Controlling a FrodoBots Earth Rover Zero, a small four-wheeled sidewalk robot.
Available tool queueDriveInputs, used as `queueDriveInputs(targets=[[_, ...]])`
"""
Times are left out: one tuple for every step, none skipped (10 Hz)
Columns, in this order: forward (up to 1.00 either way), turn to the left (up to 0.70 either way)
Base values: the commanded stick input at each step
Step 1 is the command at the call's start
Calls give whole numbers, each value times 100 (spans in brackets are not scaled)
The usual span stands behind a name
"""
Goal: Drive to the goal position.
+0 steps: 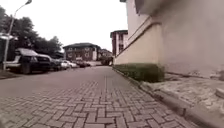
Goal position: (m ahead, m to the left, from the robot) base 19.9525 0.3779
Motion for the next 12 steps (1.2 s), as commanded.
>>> queueDriveInputs(targets=[[70, 0], [70, 0], [70, 0], [70, 0], [70, 0], [70, 0], [70, 0], [70, 0], [70, 0], [70, 0], [70, 0], [70, 0]])
